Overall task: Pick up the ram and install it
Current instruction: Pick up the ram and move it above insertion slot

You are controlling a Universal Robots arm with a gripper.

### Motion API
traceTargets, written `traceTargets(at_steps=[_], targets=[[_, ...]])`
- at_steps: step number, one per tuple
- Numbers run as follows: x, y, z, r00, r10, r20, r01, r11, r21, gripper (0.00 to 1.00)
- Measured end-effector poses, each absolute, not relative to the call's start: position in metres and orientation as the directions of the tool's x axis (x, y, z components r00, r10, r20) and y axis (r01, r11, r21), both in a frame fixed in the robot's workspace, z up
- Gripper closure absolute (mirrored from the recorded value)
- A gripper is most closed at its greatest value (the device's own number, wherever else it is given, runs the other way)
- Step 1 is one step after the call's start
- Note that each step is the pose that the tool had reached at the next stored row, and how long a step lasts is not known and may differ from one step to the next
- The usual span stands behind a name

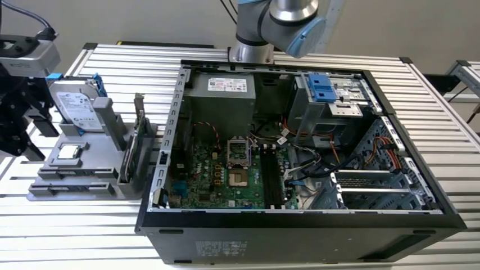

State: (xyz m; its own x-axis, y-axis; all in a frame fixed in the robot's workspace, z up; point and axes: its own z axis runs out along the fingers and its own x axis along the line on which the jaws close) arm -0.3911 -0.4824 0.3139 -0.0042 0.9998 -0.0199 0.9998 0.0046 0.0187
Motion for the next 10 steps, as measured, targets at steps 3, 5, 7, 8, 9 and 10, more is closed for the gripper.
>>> traceTargets(at_steps=[3, 5, 7, 8, 9, 10], targets=[[-0.3911, -0.4824, 0.3123, -0.005, 1.0, -0.02, 1.0, 0.005, 0.019, 0.0], [-0.3911, -0.4824, 0.3113, -0.005, 1.0, -0.02, 1.0, 0.005, 0.019, 0.0], [-0.391, -0.4825, 0.3103, -0.005, 1.0, -0.02, 1.0, 0.005, 0.019, 0.0], [-0.3911, -0.4824, 0.3099, -0.005, 1.0, -0.02, 1.0, 0.005, 0.019, 0.0], [-0.391, -0.4825, 0.3094, -0.005, 1.0, -0.02, 1.0, 0.006, 0.019, 0.0], [-0.3911, -0.4825, 0.309, -0.005, 1.0, -0.02, 1.0, 0.006, 0.019, 0.0]])
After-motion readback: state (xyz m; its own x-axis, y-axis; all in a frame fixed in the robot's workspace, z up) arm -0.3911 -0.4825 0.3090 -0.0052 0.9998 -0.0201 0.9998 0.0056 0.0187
